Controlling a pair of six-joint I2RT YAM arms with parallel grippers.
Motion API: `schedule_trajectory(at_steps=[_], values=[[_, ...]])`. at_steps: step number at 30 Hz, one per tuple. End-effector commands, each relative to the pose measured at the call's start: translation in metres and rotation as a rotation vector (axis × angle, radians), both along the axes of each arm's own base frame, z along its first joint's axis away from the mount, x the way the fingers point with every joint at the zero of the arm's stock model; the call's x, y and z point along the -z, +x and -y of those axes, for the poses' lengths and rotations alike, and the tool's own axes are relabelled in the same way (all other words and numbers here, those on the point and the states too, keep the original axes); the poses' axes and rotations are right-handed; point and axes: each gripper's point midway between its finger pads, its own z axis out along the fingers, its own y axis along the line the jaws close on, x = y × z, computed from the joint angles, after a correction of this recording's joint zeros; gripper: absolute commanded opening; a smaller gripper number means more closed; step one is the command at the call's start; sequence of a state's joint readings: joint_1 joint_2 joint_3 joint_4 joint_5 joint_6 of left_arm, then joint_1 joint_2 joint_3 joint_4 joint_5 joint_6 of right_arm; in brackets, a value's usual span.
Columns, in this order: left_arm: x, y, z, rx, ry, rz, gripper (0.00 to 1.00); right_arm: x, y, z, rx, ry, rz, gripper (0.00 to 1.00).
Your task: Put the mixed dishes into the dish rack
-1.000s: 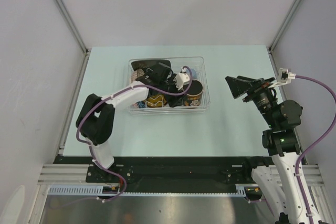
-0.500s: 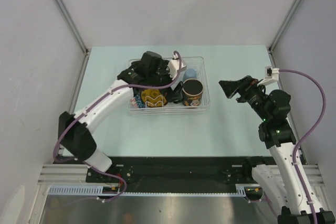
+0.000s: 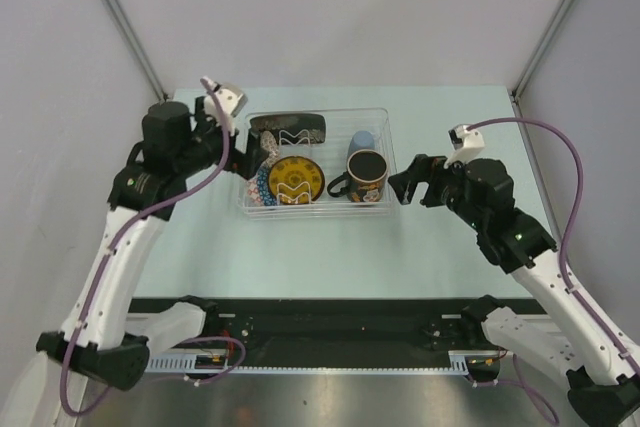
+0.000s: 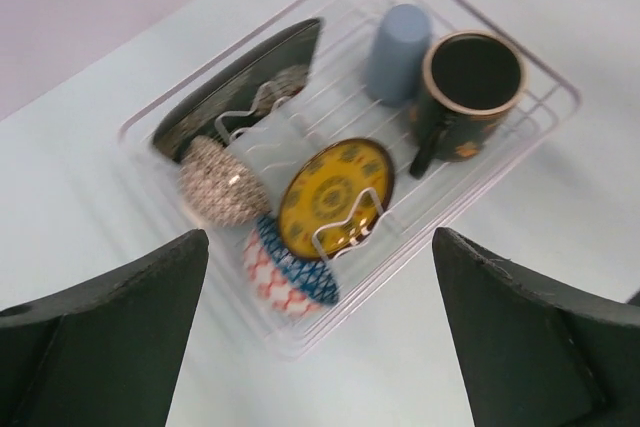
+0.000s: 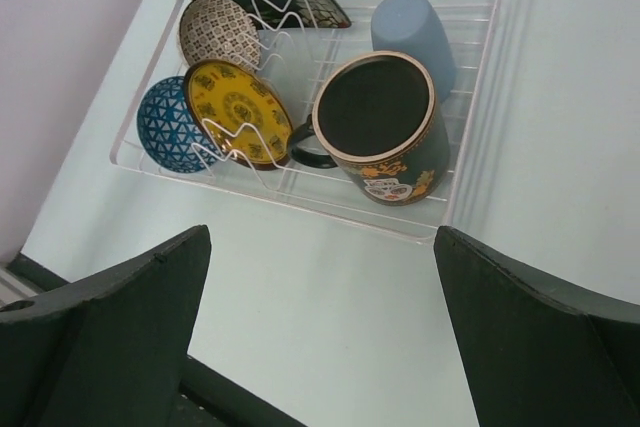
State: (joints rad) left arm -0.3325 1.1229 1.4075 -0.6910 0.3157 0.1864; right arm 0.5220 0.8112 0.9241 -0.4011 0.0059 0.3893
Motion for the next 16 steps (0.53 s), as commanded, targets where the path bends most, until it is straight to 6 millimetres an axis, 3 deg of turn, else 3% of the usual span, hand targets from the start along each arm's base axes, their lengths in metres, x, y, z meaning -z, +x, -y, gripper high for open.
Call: schedule_trajectory(at_steps=[1,2,6,8,16], values=[[0.005,-0.024,-0.045,-0.179,0.003,0.011,1.00,-0.022,0.002,0.014,0.073,-0.047,0.048,1.00],[0.007,-0.023,-0.058,-0.249,0.027,0.029,1.00,-0.023,0.001,0.013,0.067,-0.044,0.049,1.00],[0.018,-0.044,-0.075,-0.307,0.032,0.058,1.00,-0.029,-0.006,0.013,0.057,-0.040,0.050,1.00],[0.010,-0.054,-0.083,-0.355,-0.019,0.097,1.00,-0.030,-0.010,0.014,0.063,-0.043,0.052,1.00],[0.039,-0.066,-0.082,-0.355,-0.059,0.091,1.00,-0.022,-0.022,0.001,0.021,-0.134,0.044,1.00]])
